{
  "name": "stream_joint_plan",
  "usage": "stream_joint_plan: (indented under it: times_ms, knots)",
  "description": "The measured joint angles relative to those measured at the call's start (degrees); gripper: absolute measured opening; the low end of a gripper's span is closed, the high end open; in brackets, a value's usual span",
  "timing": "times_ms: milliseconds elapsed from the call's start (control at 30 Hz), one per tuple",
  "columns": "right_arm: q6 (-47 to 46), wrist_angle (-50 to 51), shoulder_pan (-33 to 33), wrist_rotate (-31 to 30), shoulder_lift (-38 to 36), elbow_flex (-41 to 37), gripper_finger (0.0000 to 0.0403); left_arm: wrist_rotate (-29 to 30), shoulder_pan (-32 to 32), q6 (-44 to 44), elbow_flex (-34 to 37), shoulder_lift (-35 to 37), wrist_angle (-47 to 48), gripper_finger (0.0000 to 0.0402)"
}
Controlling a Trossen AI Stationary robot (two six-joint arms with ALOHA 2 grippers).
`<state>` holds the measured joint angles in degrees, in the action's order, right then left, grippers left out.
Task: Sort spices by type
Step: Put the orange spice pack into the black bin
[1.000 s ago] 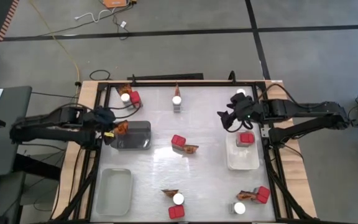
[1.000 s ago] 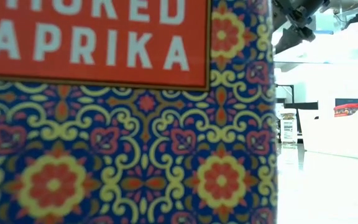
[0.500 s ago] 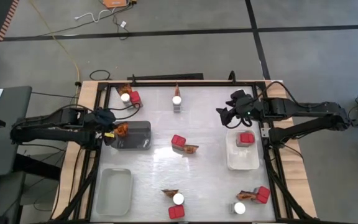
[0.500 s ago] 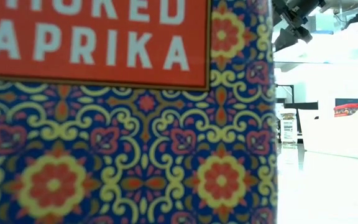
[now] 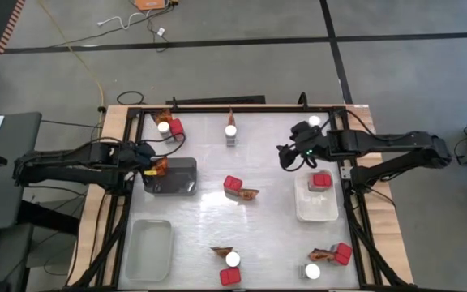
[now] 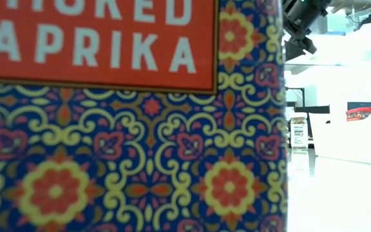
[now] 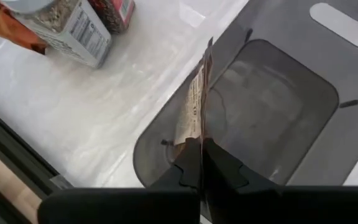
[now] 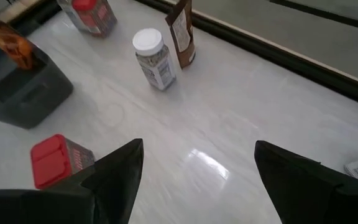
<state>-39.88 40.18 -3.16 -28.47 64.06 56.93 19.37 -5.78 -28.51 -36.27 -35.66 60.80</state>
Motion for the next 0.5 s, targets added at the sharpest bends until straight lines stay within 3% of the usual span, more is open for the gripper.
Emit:
stream_joint_plan:
  times_ms: [300,500]
  knots:
    - [0.06,-0.44,0.0,0.14,0.49,-0.02,0.0333,-0.88,0.0,-0.32,-0.02,-0.35,-0.09,0.0013]
    - [3.31,-3.96,0.0,0.16,0.51,-0.04,0.0333,-1.07,0.0,-1.33,-0.07,-0.35,-0.18,0.0053]
